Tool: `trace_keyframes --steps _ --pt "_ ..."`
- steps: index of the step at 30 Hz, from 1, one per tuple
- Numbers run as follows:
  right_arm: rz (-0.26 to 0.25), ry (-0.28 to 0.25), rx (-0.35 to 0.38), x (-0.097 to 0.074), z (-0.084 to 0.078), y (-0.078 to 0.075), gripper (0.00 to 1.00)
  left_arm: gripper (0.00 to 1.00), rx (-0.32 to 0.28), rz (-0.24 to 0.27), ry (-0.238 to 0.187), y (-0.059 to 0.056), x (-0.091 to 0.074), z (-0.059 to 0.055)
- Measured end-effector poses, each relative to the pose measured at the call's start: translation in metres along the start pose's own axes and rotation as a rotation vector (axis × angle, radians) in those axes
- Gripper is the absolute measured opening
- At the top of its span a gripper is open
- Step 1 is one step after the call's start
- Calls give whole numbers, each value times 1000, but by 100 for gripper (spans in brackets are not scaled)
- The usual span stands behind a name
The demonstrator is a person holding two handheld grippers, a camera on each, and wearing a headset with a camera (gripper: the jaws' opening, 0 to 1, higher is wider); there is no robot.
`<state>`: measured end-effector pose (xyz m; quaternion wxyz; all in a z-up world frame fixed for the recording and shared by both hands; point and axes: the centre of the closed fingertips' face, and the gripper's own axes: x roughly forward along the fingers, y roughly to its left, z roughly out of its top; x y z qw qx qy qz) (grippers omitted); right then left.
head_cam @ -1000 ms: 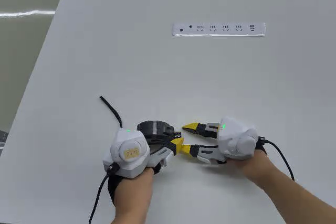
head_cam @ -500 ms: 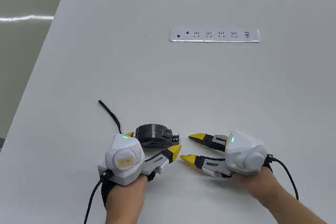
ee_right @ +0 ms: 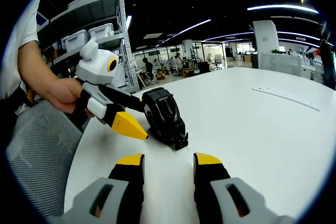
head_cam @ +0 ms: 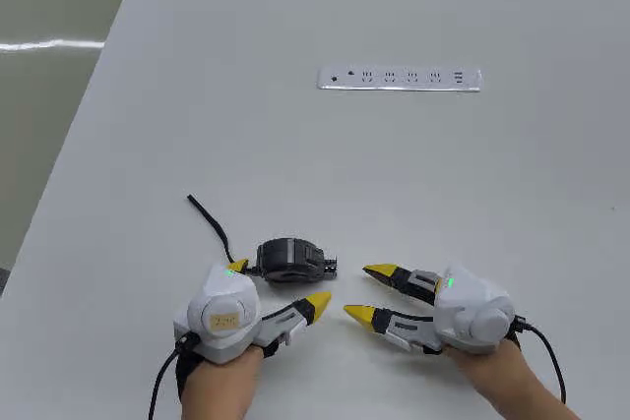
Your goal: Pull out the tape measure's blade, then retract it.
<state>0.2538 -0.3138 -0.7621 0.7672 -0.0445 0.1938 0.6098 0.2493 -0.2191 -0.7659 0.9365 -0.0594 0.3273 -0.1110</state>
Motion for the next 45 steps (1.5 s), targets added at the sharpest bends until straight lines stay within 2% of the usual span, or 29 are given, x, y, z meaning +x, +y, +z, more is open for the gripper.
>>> trace_keyframes --steps 4,7,13,17,23,32,34,39,45 --pt "-15 -5 -1 -4 3 3 38 81 3 -6 -6 3 -5 0" --pt "-29 -2 -3 -7 3 3 38 81 32 -12 -7 3 -9 1" --pt "-56 -8 -9 -16 5 3 40 81 50 -32 -18 4 -16 -1" --pt "-79 -4 -3 -23 7 3 42 82 93 -45 -19 6 -23 -2" --pt "-100 -9 1 -31 10 5 44 85 83 -69 -31 12 -34 -5" --pt "-116 4 0 -42 5 17 45 84 92 -86 -18 15 -53 -15" --pt "-119 5 2 -45 4 20 46 84 96 -84 -23 16 -57 -16" --pt "-131 1 11 -55 5 22 48 84 49 -84 -55 26 -68 -15" --pt "-150 -4 15 -67 6 24 50 84 55 -78 -66 32 -78 -18"
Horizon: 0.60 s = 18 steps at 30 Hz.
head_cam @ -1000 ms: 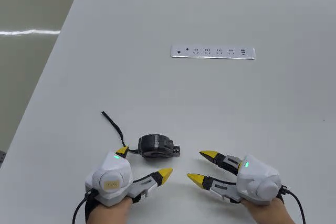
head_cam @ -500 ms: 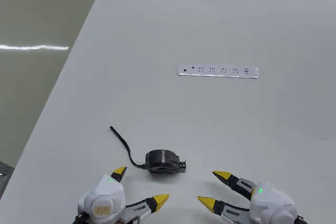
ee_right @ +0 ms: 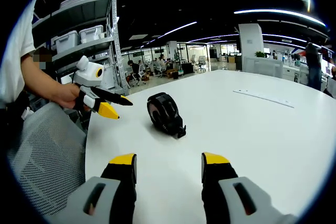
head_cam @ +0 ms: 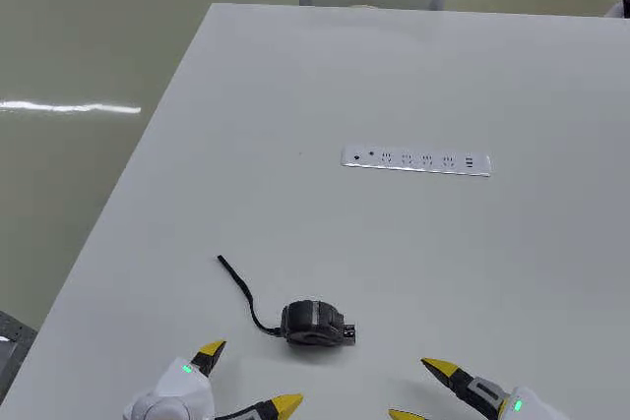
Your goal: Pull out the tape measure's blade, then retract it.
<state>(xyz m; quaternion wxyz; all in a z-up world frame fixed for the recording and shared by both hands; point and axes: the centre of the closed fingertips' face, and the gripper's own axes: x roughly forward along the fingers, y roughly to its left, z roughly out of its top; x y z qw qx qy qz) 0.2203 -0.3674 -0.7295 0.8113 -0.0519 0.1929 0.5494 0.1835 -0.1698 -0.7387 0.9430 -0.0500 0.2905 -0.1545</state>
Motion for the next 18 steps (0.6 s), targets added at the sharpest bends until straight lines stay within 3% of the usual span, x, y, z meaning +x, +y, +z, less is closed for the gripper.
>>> trace_keyframes --steps 18 --pt "-48 -15 22 -25 0 1 54 83 -4 -43 13 1 -22 -3"
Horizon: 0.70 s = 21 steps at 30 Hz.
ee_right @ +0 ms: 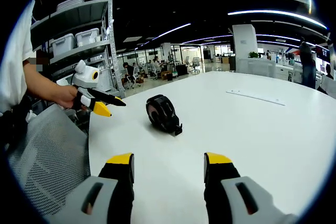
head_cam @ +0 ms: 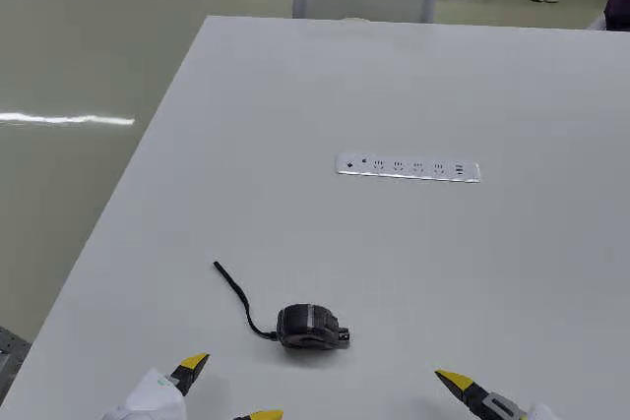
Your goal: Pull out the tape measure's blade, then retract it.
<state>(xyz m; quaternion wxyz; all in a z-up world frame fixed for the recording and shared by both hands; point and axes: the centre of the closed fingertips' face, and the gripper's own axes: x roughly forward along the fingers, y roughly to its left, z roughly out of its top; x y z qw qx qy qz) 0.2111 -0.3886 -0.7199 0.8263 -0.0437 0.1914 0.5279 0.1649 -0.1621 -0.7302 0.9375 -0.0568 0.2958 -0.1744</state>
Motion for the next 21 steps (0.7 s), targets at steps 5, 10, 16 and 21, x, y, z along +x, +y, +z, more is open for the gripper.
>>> trace_keyframes --steps 5,10,16,21 --pt "-11 -5 3 -7 1 2 54 83 16 -1 2 -3 -8 -3" --pt "-22 -4 11 -15 -1 2 56 83 -2 -2 -4 0 -15 -2" --pt "-34 -6 16 -25 -2 1 57 84 -15 10 -7 5 -21 -4" --pt "-44 -2 20 -30 -3 2 57 84 -18 4 -3 5 -27 -7"
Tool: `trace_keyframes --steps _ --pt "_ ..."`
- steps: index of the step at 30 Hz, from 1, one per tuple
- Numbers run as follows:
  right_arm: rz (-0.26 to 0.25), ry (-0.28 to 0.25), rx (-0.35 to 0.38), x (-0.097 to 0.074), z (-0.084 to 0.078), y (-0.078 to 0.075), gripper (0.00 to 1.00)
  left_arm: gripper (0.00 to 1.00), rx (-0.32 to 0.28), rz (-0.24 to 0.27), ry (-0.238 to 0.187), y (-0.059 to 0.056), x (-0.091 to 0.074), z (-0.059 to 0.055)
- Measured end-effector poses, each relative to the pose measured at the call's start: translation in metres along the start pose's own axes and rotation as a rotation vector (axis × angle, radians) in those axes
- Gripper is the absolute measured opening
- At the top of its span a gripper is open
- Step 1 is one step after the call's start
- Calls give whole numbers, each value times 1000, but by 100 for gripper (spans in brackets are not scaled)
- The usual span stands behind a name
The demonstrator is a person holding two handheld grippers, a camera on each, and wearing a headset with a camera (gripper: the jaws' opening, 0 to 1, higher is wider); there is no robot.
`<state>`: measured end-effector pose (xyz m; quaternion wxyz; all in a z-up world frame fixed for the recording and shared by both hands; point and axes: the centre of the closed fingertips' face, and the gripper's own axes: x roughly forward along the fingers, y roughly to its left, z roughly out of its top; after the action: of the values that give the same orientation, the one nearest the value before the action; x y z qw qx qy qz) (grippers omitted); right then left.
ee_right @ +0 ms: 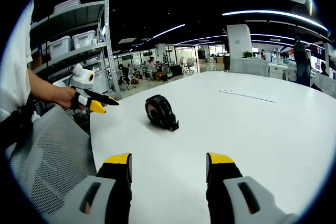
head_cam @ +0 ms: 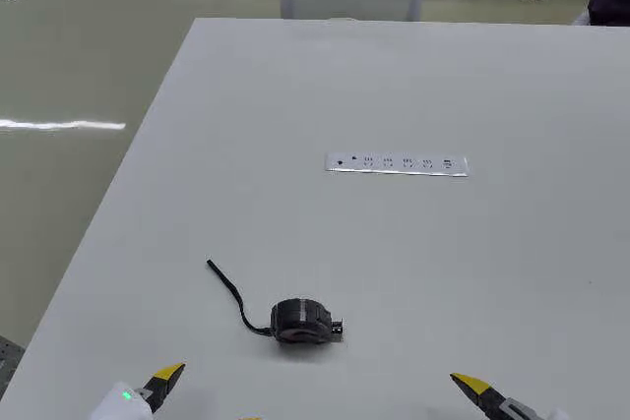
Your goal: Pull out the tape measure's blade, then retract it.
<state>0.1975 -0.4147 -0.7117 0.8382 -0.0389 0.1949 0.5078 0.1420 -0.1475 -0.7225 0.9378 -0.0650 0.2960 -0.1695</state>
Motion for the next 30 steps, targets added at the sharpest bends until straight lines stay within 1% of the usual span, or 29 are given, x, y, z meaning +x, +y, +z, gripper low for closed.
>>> trace_keyframes --steps 2,8,12,14,18,20,22,25,30 --pt "-1 2 2 -2 -1 1 58 84 -9 -7 -5 0 -2 0" --pt "-9 2 8 -8 -1 4 59 84 -18 -9 -15 3 -9 -1" --pt "-16 1 10 -12 -1 5 59 84 -25 -17 -14 5 -12 -4" --pt "-19 0 14 -14 -2 5 60 84 -28 -21 -13 4 -14 -4" --pt "-21 7 14 -17 -3 6 61 84 -41 -30 -32 3 -18 -3" --pt "-24 7 17 -18 -3 6 62 85 -40 -32 -32 2 -19 -3" --pt "-27 7 19 -19 -3 6 63 84 -42 -30 -33 4 -20 -6" --pt "-28 8 17 -21 -2 7 63 85 -49 -31 -39 3 -23 -5" --pt "-28 9 18 -23 -2 8 65 84 -55 -29 -42 5 -27 -5"
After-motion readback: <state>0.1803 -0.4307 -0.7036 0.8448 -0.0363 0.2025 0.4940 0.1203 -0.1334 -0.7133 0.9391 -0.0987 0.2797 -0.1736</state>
